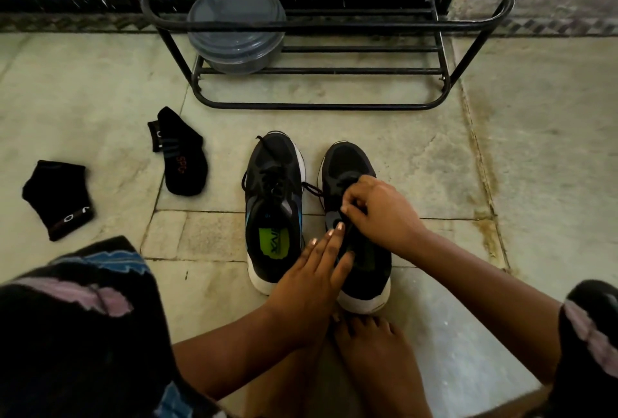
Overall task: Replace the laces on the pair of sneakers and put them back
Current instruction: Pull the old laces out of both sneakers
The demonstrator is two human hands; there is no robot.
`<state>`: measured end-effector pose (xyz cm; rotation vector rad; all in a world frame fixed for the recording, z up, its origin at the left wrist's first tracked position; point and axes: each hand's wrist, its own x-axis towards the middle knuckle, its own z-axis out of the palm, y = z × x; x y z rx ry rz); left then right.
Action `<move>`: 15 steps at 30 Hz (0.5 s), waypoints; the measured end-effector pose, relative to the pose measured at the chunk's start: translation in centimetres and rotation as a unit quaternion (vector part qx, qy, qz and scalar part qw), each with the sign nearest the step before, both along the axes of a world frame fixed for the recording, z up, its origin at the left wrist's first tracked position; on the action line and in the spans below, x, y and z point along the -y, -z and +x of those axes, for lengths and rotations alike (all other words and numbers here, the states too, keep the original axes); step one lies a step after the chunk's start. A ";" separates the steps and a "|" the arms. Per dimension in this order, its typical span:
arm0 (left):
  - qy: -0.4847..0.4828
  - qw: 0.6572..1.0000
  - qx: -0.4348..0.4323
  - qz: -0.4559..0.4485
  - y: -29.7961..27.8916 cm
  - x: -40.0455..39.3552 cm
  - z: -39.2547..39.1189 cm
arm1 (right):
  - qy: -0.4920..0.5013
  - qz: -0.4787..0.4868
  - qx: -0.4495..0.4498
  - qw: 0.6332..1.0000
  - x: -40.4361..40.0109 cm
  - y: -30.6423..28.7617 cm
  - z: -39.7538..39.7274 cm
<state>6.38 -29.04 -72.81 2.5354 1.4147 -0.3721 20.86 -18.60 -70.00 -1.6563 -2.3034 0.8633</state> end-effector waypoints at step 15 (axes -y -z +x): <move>0.038 0.989 -0.138 0.040 -2.6 -3.0 0.0 | 0.041 0.011 0.023 0.999 2.2 -0.2 1.5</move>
